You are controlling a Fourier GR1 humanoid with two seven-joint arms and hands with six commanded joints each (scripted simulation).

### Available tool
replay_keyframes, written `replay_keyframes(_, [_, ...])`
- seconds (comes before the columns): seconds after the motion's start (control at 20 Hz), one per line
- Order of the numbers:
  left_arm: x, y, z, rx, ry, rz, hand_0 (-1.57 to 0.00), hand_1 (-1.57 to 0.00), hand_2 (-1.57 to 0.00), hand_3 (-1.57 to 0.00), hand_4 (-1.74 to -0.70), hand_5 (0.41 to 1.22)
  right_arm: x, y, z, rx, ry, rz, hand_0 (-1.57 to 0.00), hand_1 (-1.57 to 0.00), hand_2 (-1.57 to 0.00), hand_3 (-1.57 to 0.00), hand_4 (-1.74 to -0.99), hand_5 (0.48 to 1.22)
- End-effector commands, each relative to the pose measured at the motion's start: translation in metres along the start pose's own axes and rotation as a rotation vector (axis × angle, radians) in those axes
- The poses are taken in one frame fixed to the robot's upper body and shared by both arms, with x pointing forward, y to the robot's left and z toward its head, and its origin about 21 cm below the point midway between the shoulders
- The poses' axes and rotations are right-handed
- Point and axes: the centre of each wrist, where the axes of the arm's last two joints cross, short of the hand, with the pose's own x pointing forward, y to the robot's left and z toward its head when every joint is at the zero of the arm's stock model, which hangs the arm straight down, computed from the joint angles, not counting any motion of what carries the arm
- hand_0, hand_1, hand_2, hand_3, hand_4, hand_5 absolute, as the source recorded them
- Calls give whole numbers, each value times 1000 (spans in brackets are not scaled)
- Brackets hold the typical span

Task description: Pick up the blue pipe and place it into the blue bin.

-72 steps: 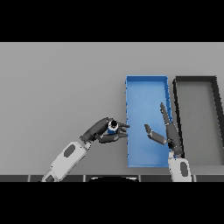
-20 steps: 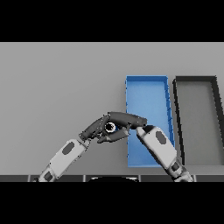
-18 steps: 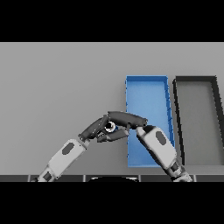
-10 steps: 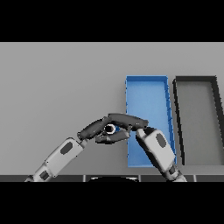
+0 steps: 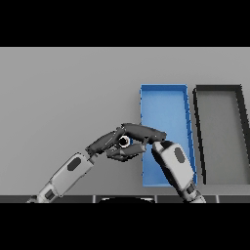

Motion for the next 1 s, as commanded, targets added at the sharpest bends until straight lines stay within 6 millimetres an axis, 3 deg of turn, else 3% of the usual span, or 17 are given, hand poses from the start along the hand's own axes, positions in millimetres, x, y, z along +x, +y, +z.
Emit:
replay_keyframes(0.0, [-1,-2,6,3,-3,-2,-20,-19,-17,-18,-897,569,0,-1,-3,-10,2,-13,-1570,-1570,-1570,-1570,-1488,1220])
replay_keyframes(0.15, [-1,-5,2,6,32,3,-10,-9,-8,-9,-901,548,10,-2,-2,-23,0,-88,-1571,-1571,-1571,-1571,-1491,1221])
replay_keyframes(0.3, [-3,-4,6,-6,49,8,-4,-4,-4,-4,-914,524,34,-17,-4,-30,-10,-158,-1571,-1571,-1571,-1571,-1613,1221])
replay_keyframes(0.4, [-2,-6,5,-5,50,17,-3,-2,-2,-2,-915,507,50,-26,0,-52,-31,-224,-1571,-1571,-1571,-1571,-1659,1221])
replay_keyframes(0.5, [-2,-7,3,-7,64,21,-1,-1,-1,-1,-920,503,67,-36,0,-82,-59,-271,-1571,-1571,-1571,-1571,-1689,1171])
replay_keyframes(0.65, [2,-8,3,-10,52,16,0,0,0,0,-915,503,116,-74,1,-140,-173,-239,-1571,-1571,-1571,-1571,-1714,1134])
replay_keyframes(0.75, [1,-8,4,-11,37,7,0,0,0,0,-908,502,134,-88,0,-208,-207,-207,-1571,-1571,-1571,-1571,-1724,1117])
replay_keyframes(0.85, [-1,-4,7,-5,40,5,1,1,1,1,-903,495,147,-107,5,-313,-206,-177,-1571,-1571,-1571,-1571,-1730,1110])
replay_keyframes(0.95, [1,-5,9,-13,33,23,1,1,1,1,-907,491,147,-129,9,-433,-163,-150,-1571,-1571,-1571,-1571,-1734,1127])
